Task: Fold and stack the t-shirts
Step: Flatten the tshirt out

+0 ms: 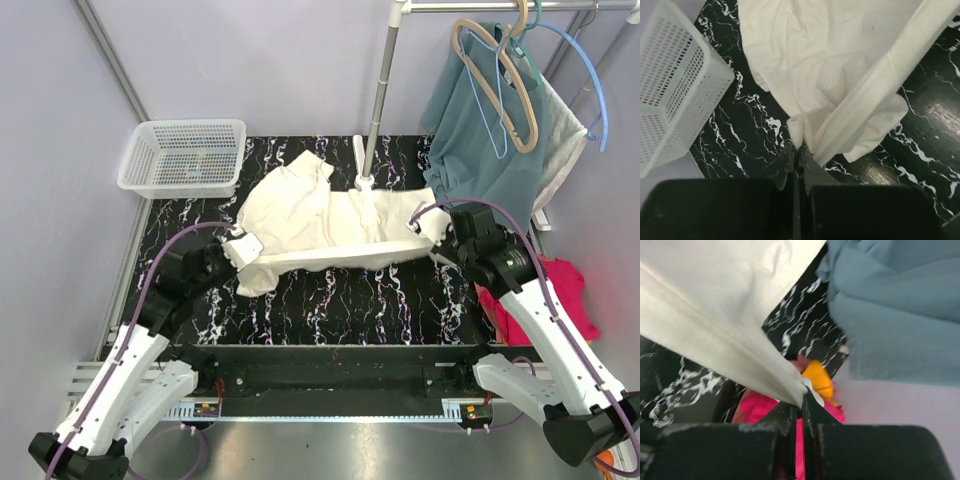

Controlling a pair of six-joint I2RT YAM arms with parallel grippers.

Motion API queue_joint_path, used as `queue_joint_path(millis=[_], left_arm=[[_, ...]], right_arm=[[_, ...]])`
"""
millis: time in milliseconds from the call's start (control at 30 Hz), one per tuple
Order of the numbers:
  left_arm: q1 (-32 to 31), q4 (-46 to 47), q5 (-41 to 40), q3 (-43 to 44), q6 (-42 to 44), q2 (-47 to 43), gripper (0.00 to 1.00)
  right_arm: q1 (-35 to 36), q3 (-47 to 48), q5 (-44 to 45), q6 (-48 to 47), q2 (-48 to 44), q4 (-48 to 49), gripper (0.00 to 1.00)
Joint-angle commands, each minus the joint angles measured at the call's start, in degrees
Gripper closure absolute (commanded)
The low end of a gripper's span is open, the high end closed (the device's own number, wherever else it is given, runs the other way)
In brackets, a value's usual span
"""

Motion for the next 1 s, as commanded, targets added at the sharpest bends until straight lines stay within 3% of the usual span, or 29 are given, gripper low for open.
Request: queue_joint_path(millis=[0, 133, 167, 233, 267, 333, 400, 533, 633, 700, 833, 967], left_arm=[[0.8, -14.6, -0.2, 2.3, 3.9, -1.4, 1.0], [-0.1, -21.4, 0.9, 4.1, 4.2, 0.8, 0.93], [-0.4, -23.9, 1.0, 5.1, 5.1, 1.5, 0.88], [-0.5, -26.7, 1.7, 6.6, 6.0, 2.6, 0.65], [-0.5, -29.2, 1.8, 7.1, 6.8, 3.0, 0.57], [-0.7, -31.9, 2.6, 8.6, 7.6, 3.7, 0.5], [-0.7, -35.4, 3.1, 9.5, 8.9, 4.0, 0.39], [-0.6, -36.7, 3.7, 11.7, 10.8, 4.2, 0.39], [-0.6, -30.5, 1.3, 12.3, 9.9, 5.4, 0.38], [-0.6, -20.9, -3.3, 12.1, 7.7, 6.4, 0.36], [-0.5, 0.8, -8.2, 9.7, 3.4, 11.0, 0.22], [-0.5, 10.6, -10.7, 11.4, 0.5, 21.0, 0.2]], right_arm=[[-2.3, -3.7, 3.1, 2.4, -4.6, -6.4, 1.0], [-2.3, -8.0, 0.8, 2.5, -7.0, -8.7, 0.99], [-2.4, -8.6, 0.5, 2.4, -7.2, -9.2, 0.87], [-2.3, -10.2, -0.5, 2.2, -8.2, -11.1, 0.69], [-2.3, -10.6, -1.4, 2.1, -8.5, -11.8, 0.45], [-2.3, -10.9, -2.5, 2.4, -9.4, -14.4, 0.39], [-2.4, -10.8, -3.5, 2.6, -9.9, -16.3, 0.25], [-2.3, -9.5, -3.6, 2.0, -10.2, -16.1, 0.23], [-2.3, -9.0, -2.7, 1.9, -8.2, -11.7, 0.23], [-2.3, -10.1, 0.3, 1.9, -6.7, -4.5, 0.23], [-2.3, -11.4, 5.4, 0.8, -3.4, 7.3, 0.23], [-2.5, -8.2, 5.1, 3.1, 0.4, 14.6, 0.23]])
